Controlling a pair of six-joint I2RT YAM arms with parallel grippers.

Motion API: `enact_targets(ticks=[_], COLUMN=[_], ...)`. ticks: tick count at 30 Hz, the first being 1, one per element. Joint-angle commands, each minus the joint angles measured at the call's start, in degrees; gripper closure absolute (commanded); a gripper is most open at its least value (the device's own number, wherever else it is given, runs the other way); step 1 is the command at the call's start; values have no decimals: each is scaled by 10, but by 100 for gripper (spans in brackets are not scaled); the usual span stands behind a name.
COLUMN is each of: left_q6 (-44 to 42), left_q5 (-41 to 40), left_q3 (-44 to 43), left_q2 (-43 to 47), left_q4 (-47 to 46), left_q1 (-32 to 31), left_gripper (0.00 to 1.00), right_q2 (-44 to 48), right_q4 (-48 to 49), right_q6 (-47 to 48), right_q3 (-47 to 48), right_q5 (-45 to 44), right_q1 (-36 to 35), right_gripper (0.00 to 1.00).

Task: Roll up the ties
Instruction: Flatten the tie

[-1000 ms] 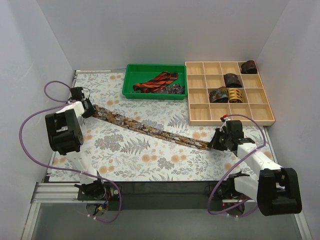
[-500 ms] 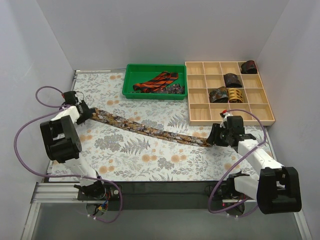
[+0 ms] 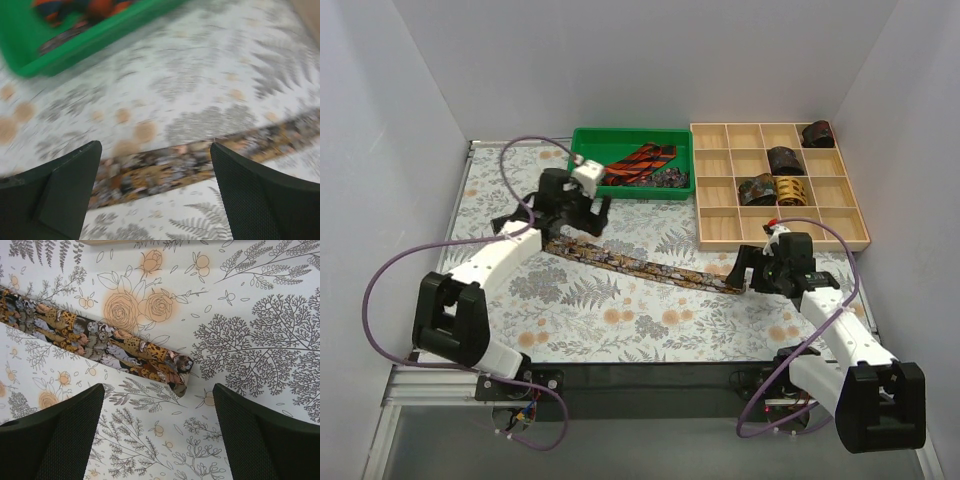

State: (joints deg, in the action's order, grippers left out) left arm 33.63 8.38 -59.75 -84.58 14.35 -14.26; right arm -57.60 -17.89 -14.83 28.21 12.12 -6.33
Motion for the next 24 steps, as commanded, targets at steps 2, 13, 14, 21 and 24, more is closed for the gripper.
enact_targets(ticks=[2,13,14,21,24], left_q6=[-191,-410,-426,-453,-463], left_q5=[52,148,153,170,160], left_q3=[-21,-168,-178,-218,-219], left_q2=[-1,-203,-214,-270,-289], left_q4=[9,109,117,147,158], left_q1=[-129,-299,-302,-331,-342], left_gripper=[16,17,18,26,26], right_q2=[34,108,110,119,116], right_q4=[-34,-94,-94,-94,-94], right_q6=[-7,-8,-8,-9,-9], right_q3=[44,53,48,32,28], right_q5=[5,-54,-51,-29,-24], right_q1=[4,4,4,3,4], right_gripper=[17,7,7,7,7])
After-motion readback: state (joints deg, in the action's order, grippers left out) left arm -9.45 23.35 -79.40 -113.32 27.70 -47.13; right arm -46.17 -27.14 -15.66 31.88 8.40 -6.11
